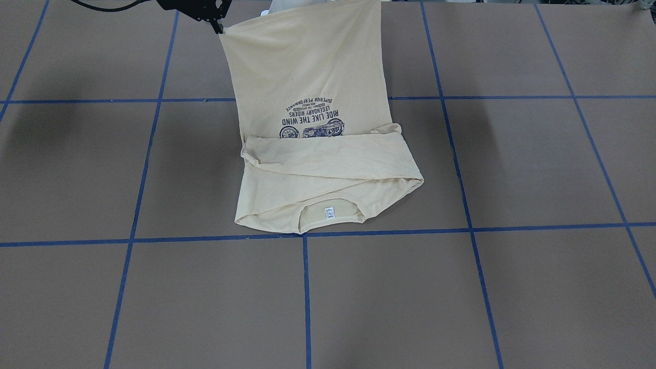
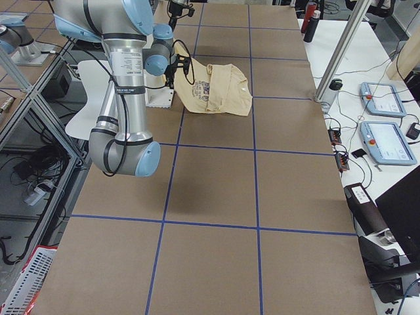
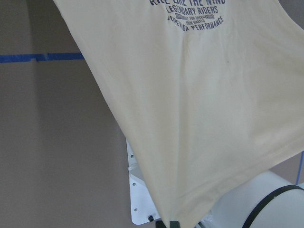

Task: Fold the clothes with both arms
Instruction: 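Lift the hem with both grippers and fold it toward the collar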

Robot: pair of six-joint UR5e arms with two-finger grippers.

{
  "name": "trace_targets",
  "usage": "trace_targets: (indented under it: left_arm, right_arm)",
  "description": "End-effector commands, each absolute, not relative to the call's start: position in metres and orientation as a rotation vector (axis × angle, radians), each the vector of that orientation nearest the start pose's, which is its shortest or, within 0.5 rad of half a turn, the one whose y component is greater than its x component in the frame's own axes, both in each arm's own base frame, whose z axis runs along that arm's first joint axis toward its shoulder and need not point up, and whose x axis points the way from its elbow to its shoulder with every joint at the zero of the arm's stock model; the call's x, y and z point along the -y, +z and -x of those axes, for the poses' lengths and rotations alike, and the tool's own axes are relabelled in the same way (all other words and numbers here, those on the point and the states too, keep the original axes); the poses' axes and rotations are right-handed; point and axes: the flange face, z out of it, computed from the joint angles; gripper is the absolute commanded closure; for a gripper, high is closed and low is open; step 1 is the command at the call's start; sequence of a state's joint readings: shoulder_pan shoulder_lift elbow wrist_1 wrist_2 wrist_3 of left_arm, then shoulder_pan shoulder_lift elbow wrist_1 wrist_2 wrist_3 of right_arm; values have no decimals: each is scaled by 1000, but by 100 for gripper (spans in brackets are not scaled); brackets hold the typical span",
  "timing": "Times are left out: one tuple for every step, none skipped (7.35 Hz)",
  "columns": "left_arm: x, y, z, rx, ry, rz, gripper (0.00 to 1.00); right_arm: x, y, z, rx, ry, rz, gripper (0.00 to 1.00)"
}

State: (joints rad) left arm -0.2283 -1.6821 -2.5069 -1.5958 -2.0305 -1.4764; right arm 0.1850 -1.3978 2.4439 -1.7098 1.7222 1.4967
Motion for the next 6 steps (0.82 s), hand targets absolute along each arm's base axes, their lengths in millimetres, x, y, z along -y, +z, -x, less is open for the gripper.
trace_targets:
  left_arm:
    - [208,230,-369,-1003,9,160,100]
    - [248,230,-386,-990,-69,104,100]
    - [282,227,-391,-986,-131,69,100]
    - [307,224,-374,-994,-183,34,100]
    - [322,222,-363,-998,-216,13,100]
    - [338,219,-354,-1002,-235,-17,100]
  right_arm:
    - [264,229,446,847,132,-45,100]
    - [287,230,444,837,159,-86,100]
    - [307,226,433,839,198,-120,100]
    - [322,214,424,859,222,-146,100]
    - [336,200,423,875,244,-173,100]
    - [353,192,425,876,266,-188,100]
